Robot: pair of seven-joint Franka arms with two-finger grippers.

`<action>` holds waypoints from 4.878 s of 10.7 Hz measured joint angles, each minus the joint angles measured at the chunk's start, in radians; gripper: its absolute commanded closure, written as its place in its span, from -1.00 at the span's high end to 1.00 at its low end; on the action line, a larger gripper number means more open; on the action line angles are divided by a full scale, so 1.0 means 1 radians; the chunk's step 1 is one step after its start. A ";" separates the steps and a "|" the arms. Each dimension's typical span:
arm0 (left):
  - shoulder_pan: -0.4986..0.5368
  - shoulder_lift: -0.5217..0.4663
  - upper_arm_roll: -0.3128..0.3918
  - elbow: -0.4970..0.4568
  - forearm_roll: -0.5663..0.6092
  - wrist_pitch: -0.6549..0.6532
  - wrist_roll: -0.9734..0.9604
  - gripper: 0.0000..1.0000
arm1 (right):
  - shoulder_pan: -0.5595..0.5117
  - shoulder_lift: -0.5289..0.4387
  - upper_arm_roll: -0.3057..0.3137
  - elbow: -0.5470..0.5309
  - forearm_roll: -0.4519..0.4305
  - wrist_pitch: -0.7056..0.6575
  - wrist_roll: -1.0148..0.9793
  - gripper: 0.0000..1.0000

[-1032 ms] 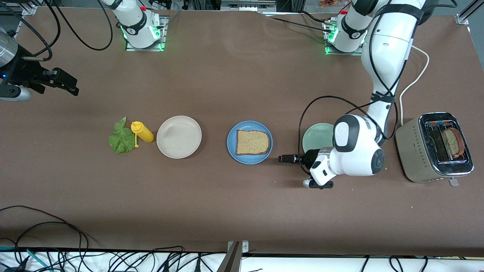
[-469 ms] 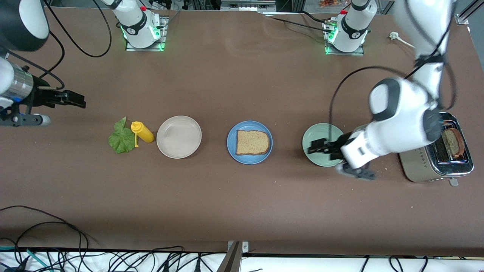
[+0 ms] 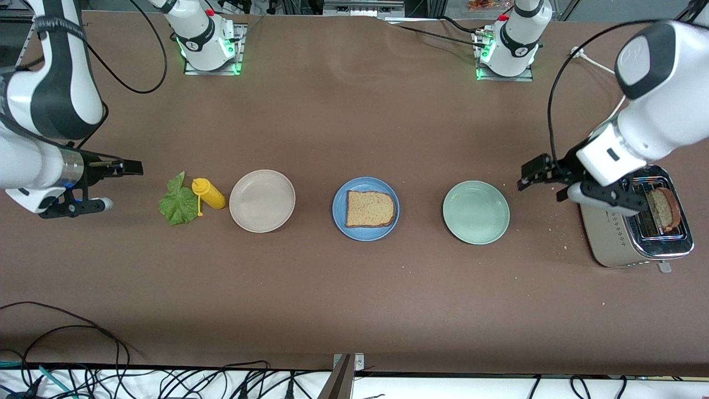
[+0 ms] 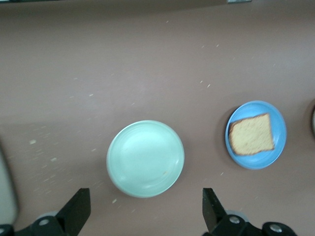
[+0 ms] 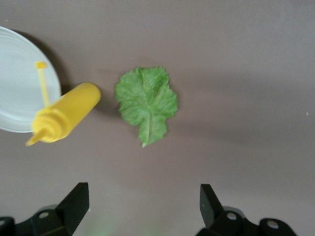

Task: Make sandwich in blue plate with both arms
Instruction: 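Grasp the green lettuce leaf with the right gripper, then lift the lettuce and carry it toward the blue plate, then lower the lettuce onto the toast and open the right gripper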

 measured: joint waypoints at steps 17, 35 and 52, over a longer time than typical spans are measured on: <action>0.042 -0.146 0.099 -0.034 0.193 -0.243 -0.001 1.00 | 0.001 0.138 -0.001 -0.456 -0.006 0.865 -0.145 -1.00; 0.046 -0.142 0.099 -0.032 0.193 -0.244 -0.001 1.00 | 0.412 0.229 0.226 0.159 0.015 0.222 0.789 -1.00; 0.049 -0.142 0.098 -0.030 0.193 -0.244 -0.001 1.00 | 0.627 0.494 0.176 0.232 0.012 0.754 1.237 1.00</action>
